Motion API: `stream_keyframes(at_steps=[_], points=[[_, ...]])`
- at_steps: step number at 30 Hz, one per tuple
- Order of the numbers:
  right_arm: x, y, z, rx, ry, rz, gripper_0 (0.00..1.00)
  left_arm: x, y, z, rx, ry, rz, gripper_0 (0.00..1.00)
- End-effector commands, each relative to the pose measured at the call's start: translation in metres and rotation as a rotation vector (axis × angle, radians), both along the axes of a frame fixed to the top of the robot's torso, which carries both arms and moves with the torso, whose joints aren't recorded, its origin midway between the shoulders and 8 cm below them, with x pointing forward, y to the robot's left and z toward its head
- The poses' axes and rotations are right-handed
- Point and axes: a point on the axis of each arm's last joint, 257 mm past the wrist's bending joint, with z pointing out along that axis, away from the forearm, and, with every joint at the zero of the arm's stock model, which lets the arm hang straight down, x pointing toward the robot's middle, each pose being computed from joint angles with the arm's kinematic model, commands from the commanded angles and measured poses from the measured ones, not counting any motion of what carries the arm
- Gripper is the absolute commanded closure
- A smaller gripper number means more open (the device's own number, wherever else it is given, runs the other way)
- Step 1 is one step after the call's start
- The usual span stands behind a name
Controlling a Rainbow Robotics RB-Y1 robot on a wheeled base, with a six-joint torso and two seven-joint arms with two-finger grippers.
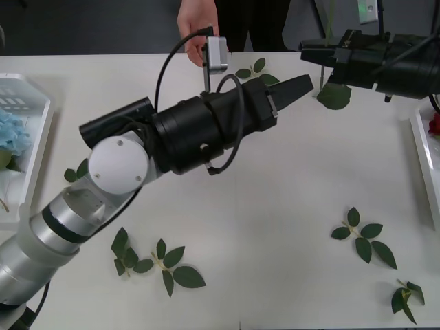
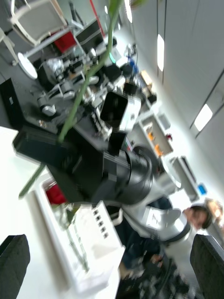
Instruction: Place the red flowers into the right box and the blue flowers into the left box. If a person shows an open palm, hand one flower to the person first, then continue sorting.
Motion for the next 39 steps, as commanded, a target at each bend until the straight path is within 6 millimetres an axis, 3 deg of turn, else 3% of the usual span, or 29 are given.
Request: stream_keyframes(at_steps=[1, 9, 12, 17, 30, 36, 39], points=[[0.025, 0.030, 0.060, 0.046, -0.110, -0.022, 1.00, -0.001, 0.041, 0.024, 0.053, -0.040, -0.007, 0.00], [0.063, 0.048, 0.105, 0.104, -0.157, -0.099, 1.00, -0.011, 0.113, 0.000, 0.413, -0.121, 0.004, 0.00], [0.078, 0.055, 0.121, 0.125, -0.154, -0.119, 1.00, -0.027, 0.142, -0.007, 0.512, -0.136, -0.001, 0.00], [0.093, 0.062, 0.143, 0.158, -0.160, -0.151, 1.00, -0.054, 0.170, -0.023, 0.535, -0.215, -0.052, 0.00], [0.094, 0.070, 0.141, 0.159, -0.157, -0.147, 1.00, -0.118, 0.223, -0.049, 0.609, -0.381, -0.203, 0.00], [0.093, 0.072, 0.139, 0.155, -0.155, -0.143, 1.00, -0.120, 0.255, -0.049, 0.614, -0.428, -0.262, 0.00], [0.093, 0.073, 0.138, 0.154, -0.154, -0.141, 1.00, -0.125, 0.259, -0.048, 0.525, -0.298, -0.297, 0.00]])
